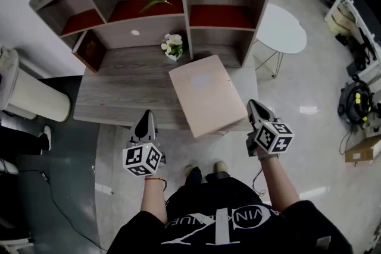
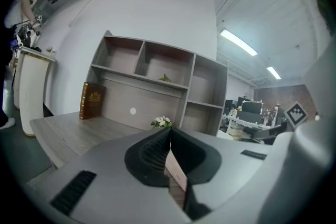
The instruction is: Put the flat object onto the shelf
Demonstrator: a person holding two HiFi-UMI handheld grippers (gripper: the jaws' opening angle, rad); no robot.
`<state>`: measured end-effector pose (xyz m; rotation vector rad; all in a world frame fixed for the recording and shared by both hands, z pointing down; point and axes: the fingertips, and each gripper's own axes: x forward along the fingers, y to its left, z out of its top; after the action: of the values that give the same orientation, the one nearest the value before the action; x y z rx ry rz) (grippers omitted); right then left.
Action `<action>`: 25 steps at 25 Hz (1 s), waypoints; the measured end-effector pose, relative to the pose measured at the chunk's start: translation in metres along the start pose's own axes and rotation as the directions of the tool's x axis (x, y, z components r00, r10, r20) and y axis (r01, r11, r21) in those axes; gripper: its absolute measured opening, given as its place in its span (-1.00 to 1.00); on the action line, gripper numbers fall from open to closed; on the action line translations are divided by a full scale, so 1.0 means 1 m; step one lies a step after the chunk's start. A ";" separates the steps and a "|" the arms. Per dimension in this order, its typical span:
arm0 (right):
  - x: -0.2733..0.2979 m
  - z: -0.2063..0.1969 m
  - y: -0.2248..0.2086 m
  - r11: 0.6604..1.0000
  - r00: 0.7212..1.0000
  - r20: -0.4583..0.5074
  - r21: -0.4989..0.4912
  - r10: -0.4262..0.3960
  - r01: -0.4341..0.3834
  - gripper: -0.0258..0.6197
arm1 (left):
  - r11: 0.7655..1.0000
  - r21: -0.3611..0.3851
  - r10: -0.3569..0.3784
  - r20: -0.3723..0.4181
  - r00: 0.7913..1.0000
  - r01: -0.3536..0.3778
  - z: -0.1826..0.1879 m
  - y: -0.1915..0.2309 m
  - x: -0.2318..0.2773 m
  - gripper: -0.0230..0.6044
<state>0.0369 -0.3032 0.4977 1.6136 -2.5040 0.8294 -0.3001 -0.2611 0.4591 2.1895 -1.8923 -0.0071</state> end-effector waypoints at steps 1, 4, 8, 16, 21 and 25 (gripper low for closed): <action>0.000 0.005 0.000 1.000 1.000 0.012 -0.023 0.002 -0.002 -0.89 | 1.000 0.004 0.004 0.005 1.000 -0.004 0.003 0.002 0.000 -0.91; -0.002 0.019 0.000 0.998 0.999 0.046 -0.067 0.016 -0.013 -0.90 | 1.000 0.022 0.009 0.016 1.000 -0.009 0.010 0.004 0.001 -0.91; -0.004 0.035 0.003 0.991 0.996 0.084 -0.130 0.034 -0.023 -0.90 | 0.999 0.047 0.013 0.030 0.999 -0.014 0.021 0.004 0.003 -0.91; -0.009 0.065 0.016 0.972 0.983 0.162 -0.230 0.080 -0.041 -0.89 | 0.996 0.091 -0.006 0.074 0.997 -0.001 0.043 -0.004 0.005 -0.91; -0.012 0.081 0.026 0.953 0.972 0.207 -0.301 0.109 -0.043 -0.89 | 0.993 0.117 0.001 0.096 0.995 -0.012 0.054 -0.002 0.004 -0.91; -0.011 0.087 0.032 0.942 0.966 0.221 -0.330 0.133 -0.054 -0.89 | 0.992 0.124 0.009 0.117 0.993 -0.024 0.062 0.002 0.002 -0.91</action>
<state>0.0359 -0.3240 0.4066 1.5726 -2.7152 0.2157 -0.3117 -0.2743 0.3995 2.3018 -2.0244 -0.0136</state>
